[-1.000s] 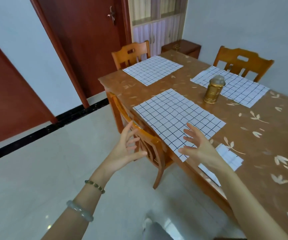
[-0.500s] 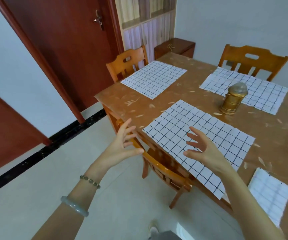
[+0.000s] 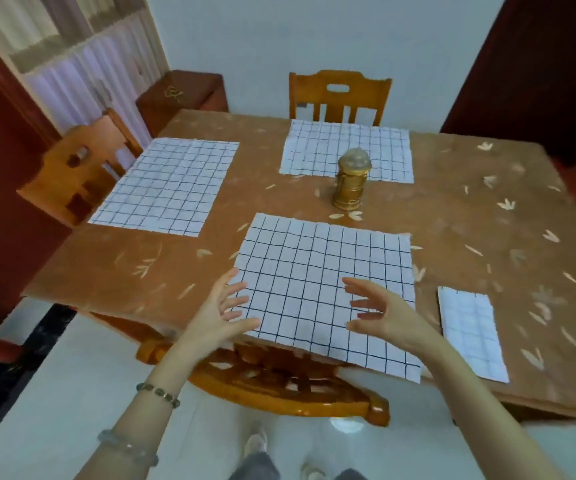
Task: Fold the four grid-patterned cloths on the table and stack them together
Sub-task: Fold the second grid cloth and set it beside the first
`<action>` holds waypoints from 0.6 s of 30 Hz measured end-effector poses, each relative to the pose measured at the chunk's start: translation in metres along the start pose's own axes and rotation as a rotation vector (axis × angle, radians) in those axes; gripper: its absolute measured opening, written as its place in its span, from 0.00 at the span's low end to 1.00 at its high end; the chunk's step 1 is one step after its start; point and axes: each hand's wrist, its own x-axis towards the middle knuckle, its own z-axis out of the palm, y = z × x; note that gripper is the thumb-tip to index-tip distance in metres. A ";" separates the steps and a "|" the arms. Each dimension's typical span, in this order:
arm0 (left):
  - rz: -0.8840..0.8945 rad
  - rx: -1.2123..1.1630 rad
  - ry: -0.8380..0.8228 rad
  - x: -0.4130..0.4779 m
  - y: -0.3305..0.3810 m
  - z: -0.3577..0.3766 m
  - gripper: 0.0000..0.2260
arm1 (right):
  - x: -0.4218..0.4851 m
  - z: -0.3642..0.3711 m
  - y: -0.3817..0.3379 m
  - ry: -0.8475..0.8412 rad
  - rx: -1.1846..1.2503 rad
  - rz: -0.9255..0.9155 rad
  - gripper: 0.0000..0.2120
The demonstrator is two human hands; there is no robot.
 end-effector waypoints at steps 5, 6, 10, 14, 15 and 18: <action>-0.024 0.075 -0.163 0.052 0.001 -0.021 0.42 | 0.004 0.009 0.004 0.192 0.054 0.104 0.28; -0.021 0.092 -0.188 0.063 0.001 -0.025 0.41 | 0.007 0.011 0.005 0.220 0.065 0.118 0.28; -0.055 0.123 -0.226 0.106 -0.002 -0.035 0.39 | 0.018 0.011 0.016 0.290 0.083 0.170 0.26; -0.088 0.139 -0.140 0.154 -0.005 -0.044 0.36 | 0.046 -0.012 0.035 0.423 0.091 0.215 0.20; -0.097 0.147 -0.105 0.168 -0.007 -0.045 0.35 | 0.056 -0.021 0.041 0.469 0.089 0.226 0.18; -0.129 0.175 0.001 0.216 -0.015 -0.048 0.34 | 0.090 -0.050 0.058 0.578 0.030 0.249 0.13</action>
